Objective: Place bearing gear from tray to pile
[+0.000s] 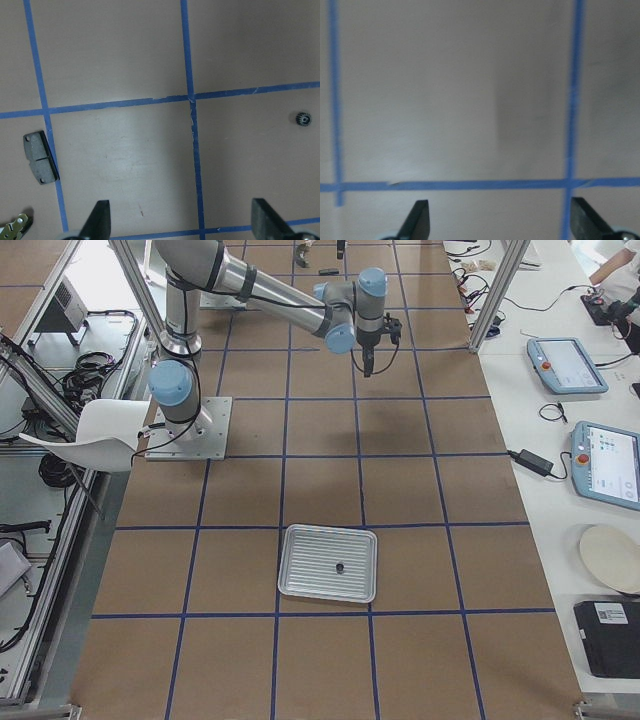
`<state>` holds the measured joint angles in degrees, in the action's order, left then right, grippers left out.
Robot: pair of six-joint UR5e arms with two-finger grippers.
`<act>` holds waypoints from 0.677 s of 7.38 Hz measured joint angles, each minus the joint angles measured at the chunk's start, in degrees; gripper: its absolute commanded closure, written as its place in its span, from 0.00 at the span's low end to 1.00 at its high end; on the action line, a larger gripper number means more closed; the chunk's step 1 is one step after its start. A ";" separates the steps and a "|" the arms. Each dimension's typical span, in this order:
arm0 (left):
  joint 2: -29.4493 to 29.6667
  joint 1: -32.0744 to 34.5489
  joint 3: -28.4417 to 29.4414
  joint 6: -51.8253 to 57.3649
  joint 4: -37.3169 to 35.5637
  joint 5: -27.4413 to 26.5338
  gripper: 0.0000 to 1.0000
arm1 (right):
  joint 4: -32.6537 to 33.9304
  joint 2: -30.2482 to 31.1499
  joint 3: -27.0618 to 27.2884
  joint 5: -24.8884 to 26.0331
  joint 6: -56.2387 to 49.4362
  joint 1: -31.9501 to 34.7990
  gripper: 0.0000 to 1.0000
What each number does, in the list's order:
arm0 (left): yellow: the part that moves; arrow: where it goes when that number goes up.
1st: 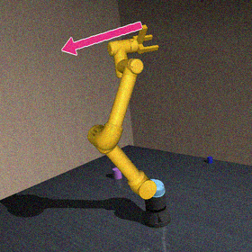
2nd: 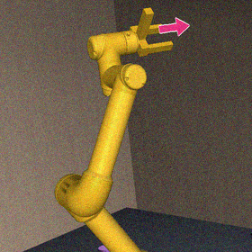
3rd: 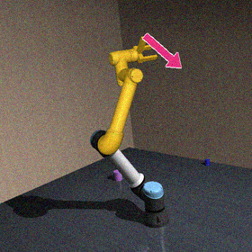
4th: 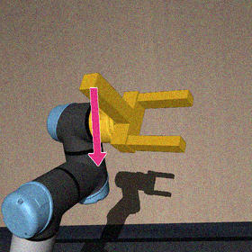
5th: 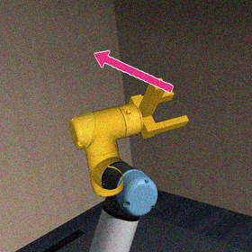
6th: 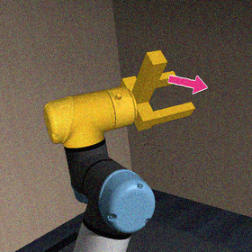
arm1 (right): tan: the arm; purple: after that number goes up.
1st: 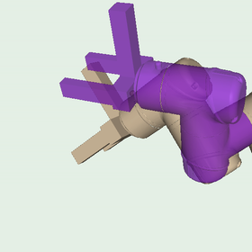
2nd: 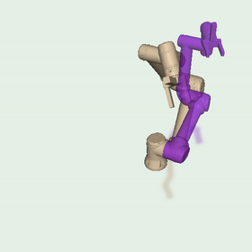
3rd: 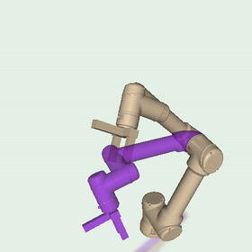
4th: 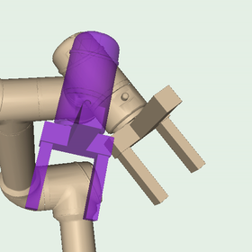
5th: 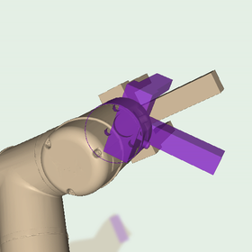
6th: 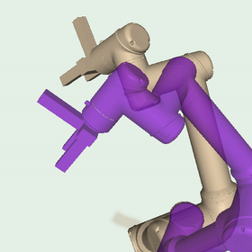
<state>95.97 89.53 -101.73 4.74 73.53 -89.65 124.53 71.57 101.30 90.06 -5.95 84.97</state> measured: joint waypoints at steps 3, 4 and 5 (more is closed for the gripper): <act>7.74 8.83 -0.04 -6.27 -8.16 1.24 0.00 | 0.77 0.29 -1.48 0.76 -30.78 -23.82 0.00; 10.50 11.07 -0.04 -7.57 -10.91 1.97 0.00 | 1.46 -0.28 -1.58 0.66 -38.23 -30.57 0.00; 12.95 12.83 -0.04 -8.27 -13.19 2.31 0.00 | 3.91 -1.85 -1.66 0.64 -43.13 -35.87 0.00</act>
<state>108.92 102.36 -101.78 -3.52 60.34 -87.34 128.44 69.72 99.64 90.70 -49.08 49.10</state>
